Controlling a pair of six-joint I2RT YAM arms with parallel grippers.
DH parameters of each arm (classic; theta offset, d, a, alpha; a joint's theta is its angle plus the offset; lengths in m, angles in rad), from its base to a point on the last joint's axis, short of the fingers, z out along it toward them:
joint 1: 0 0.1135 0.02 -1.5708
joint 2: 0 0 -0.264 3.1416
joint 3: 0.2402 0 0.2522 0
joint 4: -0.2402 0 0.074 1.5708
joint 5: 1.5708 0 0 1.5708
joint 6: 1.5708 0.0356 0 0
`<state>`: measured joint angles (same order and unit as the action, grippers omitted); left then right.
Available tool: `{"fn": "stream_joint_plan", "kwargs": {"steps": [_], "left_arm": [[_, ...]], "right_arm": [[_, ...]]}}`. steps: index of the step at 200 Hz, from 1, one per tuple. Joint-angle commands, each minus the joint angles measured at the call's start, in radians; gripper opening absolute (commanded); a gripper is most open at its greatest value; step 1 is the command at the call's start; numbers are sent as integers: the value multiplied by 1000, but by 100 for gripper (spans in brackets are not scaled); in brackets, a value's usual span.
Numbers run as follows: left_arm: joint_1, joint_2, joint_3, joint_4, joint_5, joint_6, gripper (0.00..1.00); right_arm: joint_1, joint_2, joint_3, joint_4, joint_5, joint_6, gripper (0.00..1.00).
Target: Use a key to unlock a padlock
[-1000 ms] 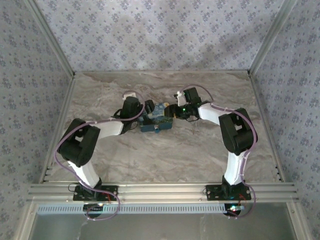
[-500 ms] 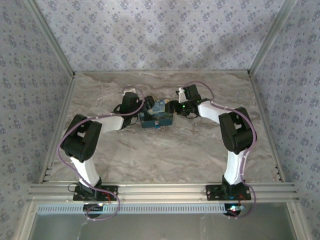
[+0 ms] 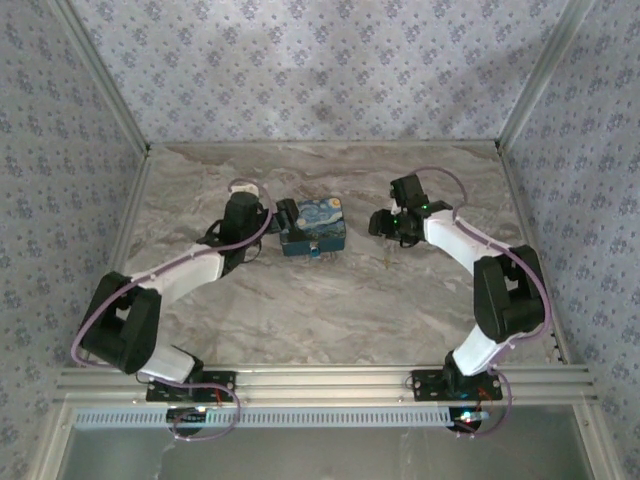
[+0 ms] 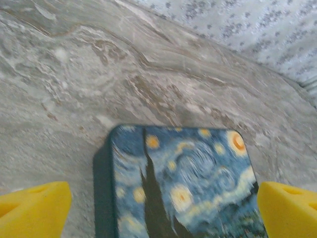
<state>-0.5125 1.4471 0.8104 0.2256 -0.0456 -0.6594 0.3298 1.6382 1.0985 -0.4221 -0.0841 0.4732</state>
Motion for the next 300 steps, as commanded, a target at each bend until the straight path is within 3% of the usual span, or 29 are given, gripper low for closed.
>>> {"fn": "stream_joint_plan", "kwargs": {"steps": [1, 69, 162, 227, 300], "left_arm": [[-64, -34, -18, -84, -40, 4, 96], [-134, -28, -50, -78, -58, -59, 95], [-138, -59, -93, -68, -68, -77, 95], [-138, -59, -114, -51, -62, -89, 95], [-139, -57, -124, -35, -53, -97, 95]], "right_arm": [[12, 18, 12, -166, 48, 86, 55], [65, 26, -71, -128, 38, 242, 41], [54, 127, -46, -121, 69, 310, 39], [46, 124, -34, -117, 86, 340, 43], [33, 132, -3, -126, 99, 352, 41]]}}
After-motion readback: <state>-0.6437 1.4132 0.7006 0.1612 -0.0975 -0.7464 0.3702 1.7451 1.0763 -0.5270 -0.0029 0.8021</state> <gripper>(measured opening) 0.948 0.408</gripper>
